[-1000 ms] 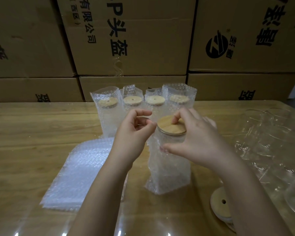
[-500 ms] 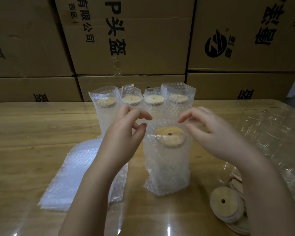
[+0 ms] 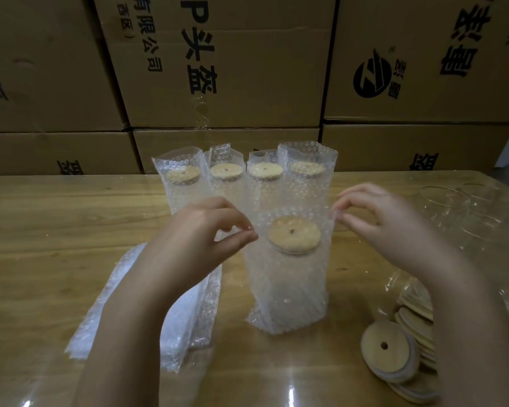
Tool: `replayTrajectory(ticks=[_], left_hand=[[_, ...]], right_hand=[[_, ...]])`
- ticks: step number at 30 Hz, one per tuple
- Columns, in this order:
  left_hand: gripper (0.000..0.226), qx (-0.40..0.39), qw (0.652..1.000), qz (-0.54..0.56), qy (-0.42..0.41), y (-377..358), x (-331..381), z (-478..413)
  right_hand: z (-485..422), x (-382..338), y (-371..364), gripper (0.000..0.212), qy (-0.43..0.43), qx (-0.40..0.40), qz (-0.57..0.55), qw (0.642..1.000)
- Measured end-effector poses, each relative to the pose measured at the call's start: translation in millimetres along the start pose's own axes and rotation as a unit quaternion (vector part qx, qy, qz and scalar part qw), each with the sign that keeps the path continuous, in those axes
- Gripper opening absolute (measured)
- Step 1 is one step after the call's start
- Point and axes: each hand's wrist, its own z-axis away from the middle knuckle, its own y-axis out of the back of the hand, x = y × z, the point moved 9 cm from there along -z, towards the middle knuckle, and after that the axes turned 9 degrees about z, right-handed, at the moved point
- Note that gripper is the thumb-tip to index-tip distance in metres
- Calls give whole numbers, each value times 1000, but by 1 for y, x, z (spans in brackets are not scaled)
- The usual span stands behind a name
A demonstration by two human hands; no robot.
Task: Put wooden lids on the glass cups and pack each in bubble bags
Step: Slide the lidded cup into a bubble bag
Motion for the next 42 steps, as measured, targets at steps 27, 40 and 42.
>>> replayTrajectory(ticks=[27,40,42], left_hand=[[41,100,995,10,22,22,-17,3],[7,127,978,140,85,25,-35,5],[8,130,973,165,90,25,-36,5]], right_hand=[[1,-16,-3,46,34,-6,-62,997],[2,-13,14,9,19,90,-154,984],[1,-13,13,11,18,90,-162,983]])
